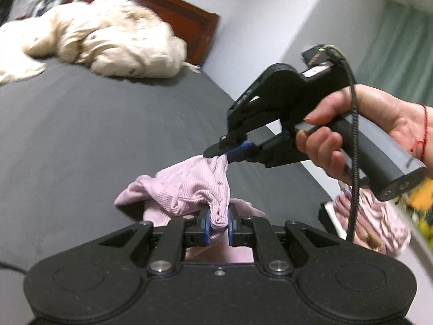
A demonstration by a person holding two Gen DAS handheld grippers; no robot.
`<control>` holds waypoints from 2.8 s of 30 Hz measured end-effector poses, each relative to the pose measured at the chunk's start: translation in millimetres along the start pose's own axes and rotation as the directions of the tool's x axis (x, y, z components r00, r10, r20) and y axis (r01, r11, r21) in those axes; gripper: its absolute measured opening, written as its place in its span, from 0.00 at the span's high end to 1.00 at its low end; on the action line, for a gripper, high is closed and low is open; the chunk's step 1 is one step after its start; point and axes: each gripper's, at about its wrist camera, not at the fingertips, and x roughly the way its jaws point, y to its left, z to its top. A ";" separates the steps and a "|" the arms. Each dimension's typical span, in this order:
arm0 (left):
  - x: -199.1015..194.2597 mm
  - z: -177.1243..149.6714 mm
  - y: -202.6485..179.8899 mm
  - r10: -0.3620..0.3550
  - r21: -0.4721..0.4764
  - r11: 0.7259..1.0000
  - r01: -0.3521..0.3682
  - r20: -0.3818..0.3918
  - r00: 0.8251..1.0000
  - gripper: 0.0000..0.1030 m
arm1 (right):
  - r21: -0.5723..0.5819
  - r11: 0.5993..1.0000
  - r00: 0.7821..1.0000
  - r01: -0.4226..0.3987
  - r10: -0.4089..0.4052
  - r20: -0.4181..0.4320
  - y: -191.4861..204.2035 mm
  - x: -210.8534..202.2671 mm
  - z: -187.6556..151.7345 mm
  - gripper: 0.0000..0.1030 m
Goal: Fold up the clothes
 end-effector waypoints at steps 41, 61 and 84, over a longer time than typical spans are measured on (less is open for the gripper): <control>83.7 -64.2 -96.3 0.115 0.516 0.856 -0.012 -0.167 0.979 0.87 | -0.712 0.702 0.992 0.029 -0.107 -0.065 38.5 14.3 -62.0 0.85; 81.6 -66.3 -105.9 0.101 0.539 0.842 0.002 -0.163 0.981 0.83 | -0.153 0.988 0.992 0.037 -0.017 0.129 -92.5 -10.1 -33.5 0.97; 18.4 -25.5 -50.1 0.048 0.529 0.849 0.007 -0.089 0.995 0.67 | -0.097 0.977 0.961 -0.192 0.207 0.183 -98.0 -51.4 -109.8 0.56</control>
